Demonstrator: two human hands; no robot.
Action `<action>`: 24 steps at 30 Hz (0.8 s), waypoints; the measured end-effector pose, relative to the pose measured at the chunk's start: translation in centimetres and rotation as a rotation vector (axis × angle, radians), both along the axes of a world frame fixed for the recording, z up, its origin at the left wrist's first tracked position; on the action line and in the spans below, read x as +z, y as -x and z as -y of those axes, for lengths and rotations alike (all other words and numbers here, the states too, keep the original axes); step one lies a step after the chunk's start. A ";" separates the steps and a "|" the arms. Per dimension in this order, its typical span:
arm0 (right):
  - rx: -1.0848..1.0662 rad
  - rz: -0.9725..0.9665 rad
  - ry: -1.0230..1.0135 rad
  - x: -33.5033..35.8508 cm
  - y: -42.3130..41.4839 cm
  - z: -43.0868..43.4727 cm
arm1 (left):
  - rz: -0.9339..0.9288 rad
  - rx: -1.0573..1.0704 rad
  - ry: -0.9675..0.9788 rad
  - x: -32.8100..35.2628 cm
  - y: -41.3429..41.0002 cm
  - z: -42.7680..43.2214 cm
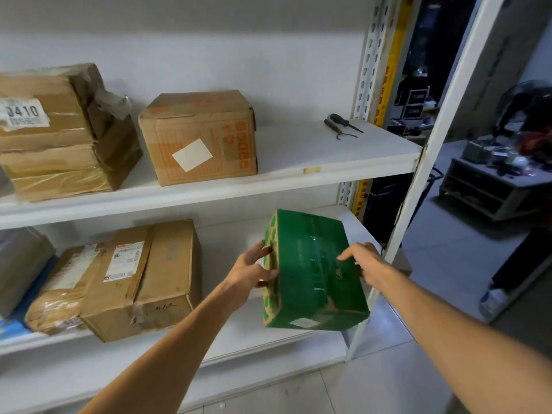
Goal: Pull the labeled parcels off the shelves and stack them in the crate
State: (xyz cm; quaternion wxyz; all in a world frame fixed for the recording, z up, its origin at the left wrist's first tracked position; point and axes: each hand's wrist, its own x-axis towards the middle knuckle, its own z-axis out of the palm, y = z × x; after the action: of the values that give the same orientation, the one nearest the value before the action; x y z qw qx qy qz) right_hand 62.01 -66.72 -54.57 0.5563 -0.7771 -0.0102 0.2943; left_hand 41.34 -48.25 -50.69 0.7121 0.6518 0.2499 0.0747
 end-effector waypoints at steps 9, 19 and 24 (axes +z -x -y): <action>-0.030 -0.045 -0.205 7.1 3.3 1.5 | 0.002 0.025 0.123 0.2 -0.7 -1.2; 0.072 -0.139 -0.307 8.5 3.6 1.5 | 0.025 0.068 0.177 1.7 -0.1 -1.5; 0.124 -0.054 -0.461 9.7 3.2 0.7 | 0.082 0.020 0.109 3.0 0.3 -2.4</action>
State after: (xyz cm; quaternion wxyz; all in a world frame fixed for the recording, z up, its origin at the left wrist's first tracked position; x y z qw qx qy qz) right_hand 58.82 -67.42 -44.86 0.6998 -0.6193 -0.1099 0.3385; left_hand 41.06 -45.89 -47.71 0.7555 0.6059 0.2306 0.0948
